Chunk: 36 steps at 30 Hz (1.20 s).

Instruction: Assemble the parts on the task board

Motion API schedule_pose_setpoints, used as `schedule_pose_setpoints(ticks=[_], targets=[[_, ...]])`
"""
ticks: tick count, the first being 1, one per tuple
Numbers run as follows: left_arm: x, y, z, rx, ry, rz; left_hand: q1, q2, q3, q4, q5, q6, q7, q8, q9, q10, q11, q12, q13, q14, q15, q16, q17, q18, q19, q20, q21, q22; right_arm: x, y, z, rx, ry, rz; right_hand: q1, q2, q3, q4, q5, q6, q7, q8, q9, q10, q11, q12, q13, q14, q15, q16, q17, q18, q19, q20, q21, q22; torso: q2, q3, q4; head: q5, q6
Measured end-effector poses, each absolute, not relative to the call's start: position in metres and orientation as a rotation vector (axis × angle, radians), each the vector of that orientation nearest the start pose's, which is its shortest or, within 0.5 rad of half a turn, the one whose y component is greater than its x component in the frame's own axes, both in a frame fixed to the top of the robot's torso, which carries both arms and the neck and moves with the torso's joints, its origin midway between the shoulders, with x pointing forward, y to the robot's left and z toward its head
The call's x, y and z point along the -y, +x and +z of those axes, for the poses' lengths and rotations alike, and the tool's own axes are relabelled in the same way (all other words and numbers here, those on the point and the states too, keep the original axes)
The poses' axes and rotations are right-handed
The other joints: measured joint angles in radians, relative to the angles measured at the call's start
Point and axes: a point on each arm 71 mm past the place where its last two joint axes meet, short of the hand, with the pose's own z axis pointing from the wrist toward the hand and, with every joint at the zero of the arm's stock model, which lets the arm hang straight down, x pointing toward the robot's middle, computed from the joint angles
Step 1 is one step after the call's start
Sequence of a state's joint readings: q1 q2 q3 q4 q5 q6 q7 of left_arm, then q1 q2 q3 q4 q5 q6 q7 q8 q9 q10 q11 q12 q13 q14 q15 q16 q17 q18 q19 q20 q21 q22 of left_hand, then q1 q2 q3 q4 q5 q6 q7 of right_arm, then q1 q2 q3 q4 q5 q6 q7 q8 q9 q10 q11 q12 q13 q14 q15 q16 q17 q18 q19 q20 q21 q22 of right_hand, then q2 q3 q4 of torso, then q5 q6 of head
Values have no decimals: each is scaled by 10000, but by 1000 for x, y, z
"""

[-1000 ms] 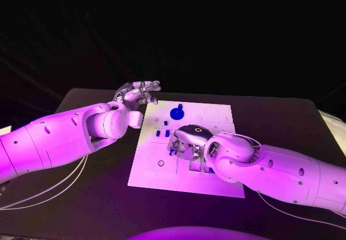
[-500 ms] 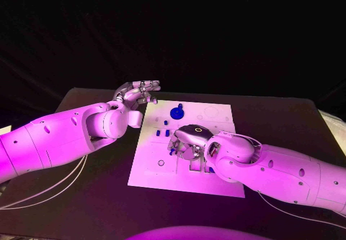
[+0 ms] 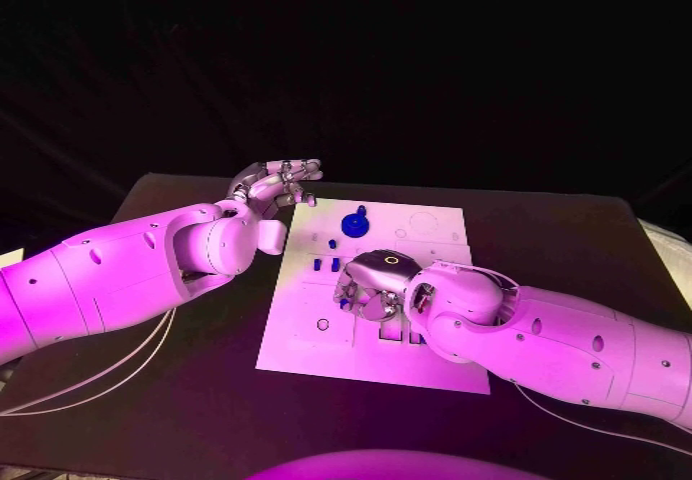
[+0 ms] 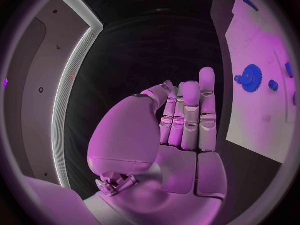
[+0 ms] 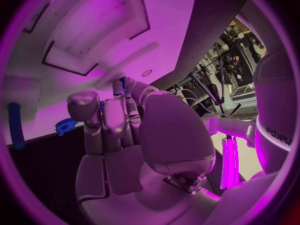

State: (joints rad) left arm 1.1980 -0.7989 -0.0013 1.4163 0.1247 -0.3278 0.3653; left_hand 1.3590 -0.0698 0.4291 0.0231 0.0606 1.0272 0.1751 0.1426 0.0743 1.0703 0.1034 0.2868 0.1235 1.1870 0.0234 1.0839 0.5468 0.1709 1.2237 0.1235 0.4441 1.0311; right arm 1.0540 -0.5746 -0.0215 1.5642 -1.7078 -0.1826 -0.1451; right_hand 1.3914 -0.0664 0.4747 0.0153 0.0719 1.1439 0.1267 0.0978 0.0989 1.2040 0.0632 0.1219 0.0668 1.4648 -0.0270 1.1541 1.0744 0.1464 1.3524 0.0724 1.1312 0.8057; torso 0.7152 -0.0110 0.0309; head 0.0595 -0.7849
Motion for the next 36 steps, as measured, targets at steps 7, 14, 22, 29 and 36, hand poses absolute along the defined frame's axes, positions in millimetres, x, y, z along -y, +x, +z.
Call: schedule_pose_setpoints(ticks=[7, 14, 22, 29, 36], targets=[[-224, 515, -178, -13255, -12956, -15060, 0, 0, 0, 0, 0, 0, 0, 15, 0, 0, 0, 26, -1, 0, 0, 0, -9, -1, 0, 0, -16, -2, 50, 424, -234, -17317, -5175, 8211, -569, -384, -295, 70, 58, -858, 368, -344, -183, -875, 268, -466, -22, 11, 298, -18, -149, 2, -207, 233, -217, -441, 0, 1, 0, -8, -2], [-224, 515, -178, -13286, -12949, -15079, 0, 0, 0, 0, 0, 0, 0, 39, 0, -36, -37, 76, 9, -40, -33, 0, -24, -1, 0, 0, -48, -10, 51, 423, -234, -17242, -5023, 8184, -684, -503, -640, 31, 57, -1725, 593, -344, -307, -1826, 557, -460, -26, 29, 402, -504, -717, 2, -619, 393, -862, -1425, 0, 10, 1, -9, -9], [-225, 516, -178, -13307, -12929, -15072, 0, 0, 0, 0, 0, 0, 0, 39, 0, -71, -2, 76, 8, -41, -32, 1, -24, -1, 0, 0, -48, -10, 66, 419, -232, -16912, -4538, 8185, -806, -626, -1213, 68, 175, -2021, 599, -316, -290, -2204, 579, -103, 44, -72, 503, -940, -1279, 2, -885, 440, -1328, -2078, 2, 19, -5, -9, 3], [-227, 516, -178, -13295, -12933, -15030, 0, 0, 0, 0, 0, 0, -1, 39, 0, -71, -2, 76, 8, -41, -31, 1, -23, -1, 0, 0, -47, -10, 92, 412, -212, -16360, -3919, 8349, -673, -494, -1379, 25, 328, -1641, 487, -168, -231, -1967, 451, 433, 71, -15, 446, -889, -1236, 3, -651, 362, -1102, -1688, -4, 20, -12, -21, 27], [-229, 516, -178, -13282, -12938, -14997, 0, 0, 0, 0, 0, 0, 0, 39, 0, -71, -2, 76, 7, -42, -31, 1, -23, -1, 0, 0, -47, -10, 130, 426, -185, -16292, -3366, 7725, -673, -494, -1619, 15, 327, -1794, 334, -296, -277, -2042, 378, 469, 4, 20, 411, -889, -1265, 2, -564, 341, -1046, -1578, -13, 23, -56, -129, 101]])
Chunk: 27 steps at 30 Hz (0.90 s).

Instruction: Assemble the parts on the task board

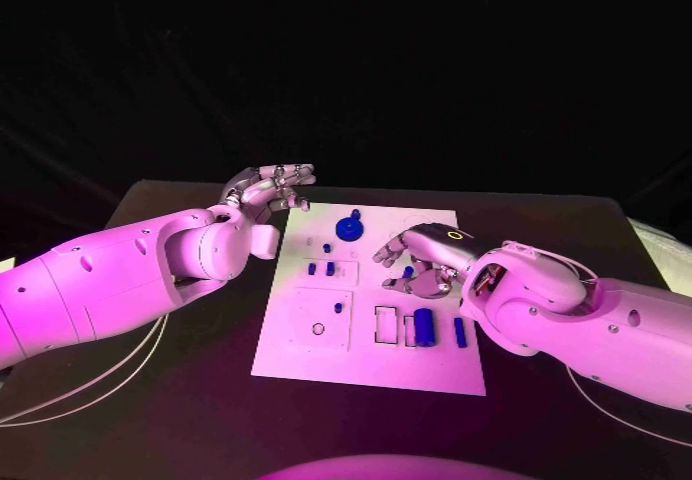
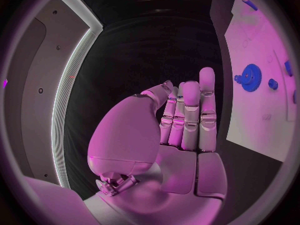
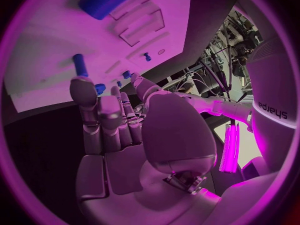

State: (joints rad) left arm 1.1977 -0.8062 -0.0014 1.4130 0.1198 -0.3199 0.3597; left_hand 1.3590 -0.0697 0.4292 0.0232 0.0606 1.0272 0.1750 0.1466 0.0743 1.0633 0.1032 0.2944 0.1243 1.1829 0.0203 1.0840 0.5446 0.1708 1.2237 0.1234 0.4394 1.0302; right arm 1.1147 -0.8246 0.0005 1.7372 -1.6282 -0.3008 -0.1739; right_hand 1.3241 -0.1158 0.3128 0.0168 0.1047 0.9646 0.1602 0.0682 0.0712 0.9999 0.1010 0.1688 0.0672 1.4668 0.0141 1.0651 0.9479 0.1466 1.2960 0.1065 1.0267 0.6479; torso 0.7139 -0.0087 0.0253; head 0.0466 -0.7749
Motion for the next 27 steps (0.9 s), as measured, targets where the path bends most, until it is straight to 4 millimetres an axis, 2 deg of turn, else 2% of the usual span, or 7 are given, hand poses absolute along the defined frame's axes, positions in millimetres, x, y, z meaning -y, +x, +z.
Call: schedule_pose_setpoints(ticks=[4, 10, 22, 27], targets=[[-229, 516, -178, -13287, -12935, -14999, 0, 0, 0, 0, 0, 0, 0, 0, 0, 0, 0, 0, -1, 0, 0, 0, 0, 1, 0, 0, 0, 0, 149, 436, -183, -16550, -3174, 7122, 0, 0, -107, -2, 0, 0, 0, 0, 0, -53, -53, 0, -14, -37, -37, 0, -27, 0, 26, -26, 0, -21, -17, -3, -42, -71, 71], [-228, 516, -180, -13301, -12949, -14991, 30, 30, -18, -18, 0, 0, 0, 0, 0, 0, 0, 0, 4, 0, 0, 0, -24, 1, 0, 0, 0, -11, 162, 447, -189, -16925, -3096, 6488, 69, -69, -232, -71, 0, -36, -36, 0, 0, -263, -25, 0, -27, -1, -73, -1, -83, 1, 26, -26, 0, -69, -35, -5, -93, -145, 133], [-227, 515, -182, -13352, -12976, -14996, 39, 39, -28, -28, 0, 0, 0, 0, 0, 1, 0, 0, 10, 0, 1, 0, -37, 0, 0, 0, 0, -14, 156, 450, -197, -17168, -3608, 6057, 305, 166, -313, -95, -1, 1, -141, 0, 2, -375, -53, 63, -22, -2, -73, -3, -118, 1, 25, -26, -1, -114, -36, -22, -88, -148, 141], [-227, 515, -182, -13356, -12980, -14990, 39, 39, -28, -28, 0, 0, 0, 0, 0, 0, 0, 0, 10, 0, 1, 0, -36, 1, 0, 0, 1, -14, 153, 451, -199, -17226, -3758, 5971, 465, 334, -297, -79, -1, 332, -134, 15, 52, 157, -99, 325, -9, -2, -72, -3, -134, 0, 115, -44, -1, -13, -36, -27, -95, -147, 126]])
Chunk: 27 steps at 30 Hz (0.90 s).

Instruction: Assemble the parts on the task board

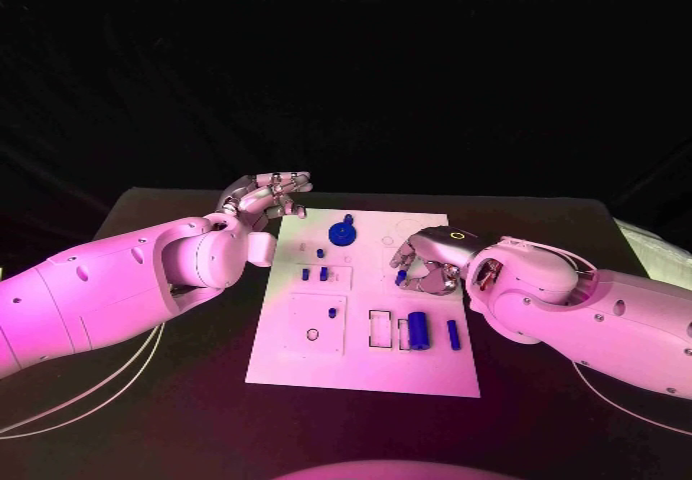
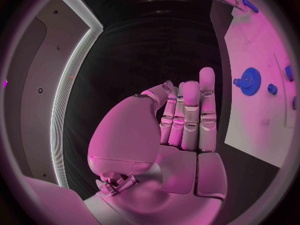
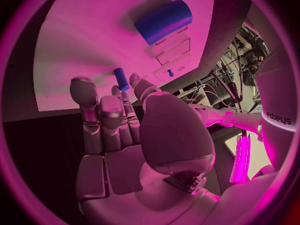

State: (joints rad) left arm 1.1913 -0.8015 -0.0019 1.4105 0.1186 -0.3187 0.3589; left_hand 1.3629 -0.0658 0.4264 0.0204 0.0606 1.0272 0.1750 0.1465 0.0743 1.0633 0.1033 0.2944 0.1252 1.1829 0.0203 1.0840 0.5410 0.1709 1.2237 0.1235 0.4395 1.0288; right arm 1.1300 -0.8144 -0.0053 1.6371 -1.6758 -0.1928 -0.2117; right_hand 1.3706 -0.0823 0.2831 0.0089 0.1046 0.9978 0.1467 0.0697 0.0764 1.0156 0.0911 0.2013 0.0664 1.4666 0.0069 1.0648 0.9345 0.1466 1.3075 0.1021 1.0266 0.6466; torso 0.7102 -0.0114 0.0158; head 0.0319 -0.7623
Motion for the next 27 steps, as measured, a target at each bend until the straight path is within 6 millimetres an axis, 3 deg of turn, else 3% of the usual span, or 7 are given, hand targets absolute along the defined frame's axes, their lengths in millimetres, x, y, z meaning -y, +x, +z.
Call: schedule_pose_setpoints(ticks=[8, 20, 27], targets=[[-227, 515, -183, -13384, -12987, -14991, 0, 0, 0, 0, 0, 0, 0, 0, 0, 0, 0, 40, -1, 0, 0, 0, 127, -1, 0, 0, 0, 1, 151, 453, -201, -17278, -3941, 5706, 112, 272, 506, 21, -276, 649, -74, 229, 88, 748, -142, 137, -14, -1, -145, 282, 291, 1, 197, -126, 330, 518, -2, 2, 1, 1, -46], [-226, 514, -183, -13445, -12985, -15025, 0, 0, 0, 0, 0, 0, 0, 0, 0, 0, 0, 40, 7, 0, 0, 0, 151, 0, 0, 0, 0, 1, 148, 452, -205, -17327, -4137, 5430, 113, 271, 664, 49, -275, 777, -76, 229, 97, 866, -168, 97, -17, -1, -145, 284, 310, 0, 231, -161, 349, 580, 1, 10, -2, 10, -90], [-226, 514, -184, -13508, -12897, -15029, 0, 0, 0, 0, 0, 0, 0, 42, 0, -55, 20, 59, 6, 0, 0, 0, 151, 0, 0, 0, 0, -11, 148, 453, -205, -17306, -4158, 5390, 61, 323, 957, 64, -337, 1175, -223, 372, 138, 1322, -283, 57, -28, -17, -234, 621, 602, 2, 376, -233, 698, 1015, 1, 10, 1, 11, -111]])
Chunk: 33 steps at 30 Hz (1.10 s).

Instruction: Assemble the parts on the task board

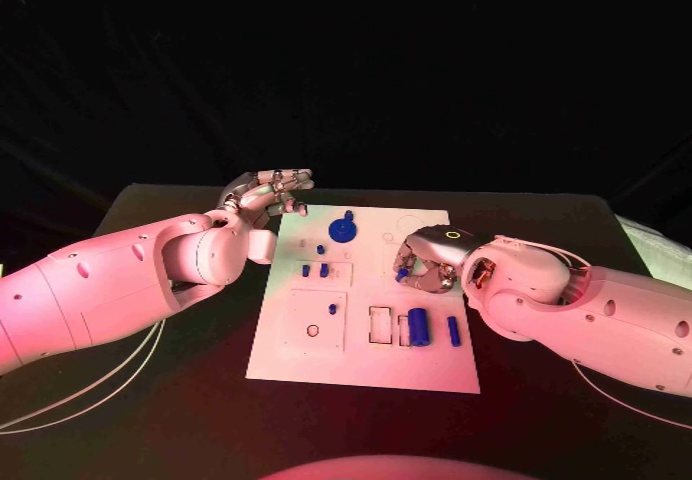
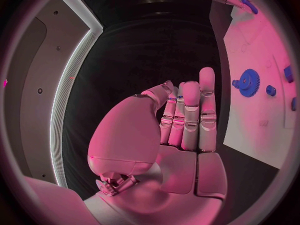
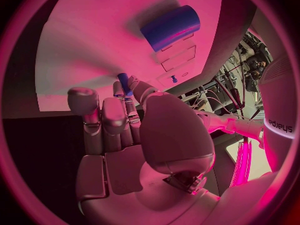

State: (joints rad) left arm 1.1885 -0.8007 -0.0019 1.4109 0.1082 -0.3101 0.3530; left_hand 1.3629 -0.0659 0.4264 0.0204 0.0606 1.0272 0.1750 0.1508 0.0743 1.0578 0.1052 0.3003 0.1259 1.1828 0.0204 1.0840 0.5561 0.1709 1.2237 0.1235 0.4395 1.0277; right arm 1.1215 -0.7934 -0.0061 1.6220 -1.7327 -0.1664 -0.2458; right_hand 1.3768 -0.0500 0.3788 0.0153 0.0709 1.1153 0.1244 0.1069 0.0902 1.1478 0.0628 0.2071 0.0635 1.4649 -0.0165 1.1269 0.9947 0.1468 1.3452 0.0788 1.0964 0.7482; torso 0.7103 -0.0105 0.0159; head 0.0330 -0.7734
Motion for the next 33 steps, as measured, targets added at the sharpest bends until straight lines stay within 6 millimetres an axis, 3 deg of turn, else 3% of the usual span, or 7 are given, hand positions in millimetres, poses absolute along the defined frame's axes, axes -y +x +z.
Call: schedule_pose_setpoints(ticks=[11, 20, 24, 33], targets=[[-224, 513, -185, -13635, -12694, -15027, 0, 0, 0, 0, 0, 0, 0, -1, 0, -19, -18, 18, -1, 0, 0, 0, -1, -1, 0, 0, 0, 1, 152, 448, -201, -16952, -3931, 5579, 96, 91, 317, -95, -172, 175, -68, 71, 22, 300, -91, -99, 25, 0, -71, 116, 122, -1, 34, -35, 115, 146, -9, 2, -3, 3, -4], [-224, 513, -186, -13664, -12640, -15011, 0, 0, 0, 0, 0, 0, 0, -2, 0, -18, -18, 18, -1, 0, 0, 0, -2, 0, 0, 0, 0, 2, 151, 438, -177, -16128, -3388, 6318, 138, 102, 373, -150, -194, 174, -66, 70, 22, 347, -79, -157, 15, 0, -70, 165, 153, 0, 69, -70, 115, 202, -16, -9, -2, -5, 28], [-224, 513, -186, -13674, -12627, -15012, 0, 0, 0, 0, 0, 0, 0, -2, 0, -18, -18, 18, 9, 0, 1, 0, -36, 0, 0, 0, -38, 2, 140, 430, -172, -16044, -3242, 6935, 139, 102, 385, -138, -195, 173, -65, 66, 22, 346, -79, -157, 13, -1, -70, 165, 154, 0, 69, -70, 115, 203, -14, -7, -6, 15, 32], [-221, 514, -186, -13705, -12608, -15047, 0, 0, 0, 0, 0, 0, 0, -2, 0, -18, -18, 18, 8, 0, 1, 0, -35, 0, 0, 0, -38, 2, 86, 411, -175, -16222, -3361, 8754, 133, 108, 412, -112, -223, 167, -59, 45, 22, 379, -46, -269, 12, -1, -70, 165, 142, -1, 69, -70, 114, 151, -8, -12, 18, 92, 19]])
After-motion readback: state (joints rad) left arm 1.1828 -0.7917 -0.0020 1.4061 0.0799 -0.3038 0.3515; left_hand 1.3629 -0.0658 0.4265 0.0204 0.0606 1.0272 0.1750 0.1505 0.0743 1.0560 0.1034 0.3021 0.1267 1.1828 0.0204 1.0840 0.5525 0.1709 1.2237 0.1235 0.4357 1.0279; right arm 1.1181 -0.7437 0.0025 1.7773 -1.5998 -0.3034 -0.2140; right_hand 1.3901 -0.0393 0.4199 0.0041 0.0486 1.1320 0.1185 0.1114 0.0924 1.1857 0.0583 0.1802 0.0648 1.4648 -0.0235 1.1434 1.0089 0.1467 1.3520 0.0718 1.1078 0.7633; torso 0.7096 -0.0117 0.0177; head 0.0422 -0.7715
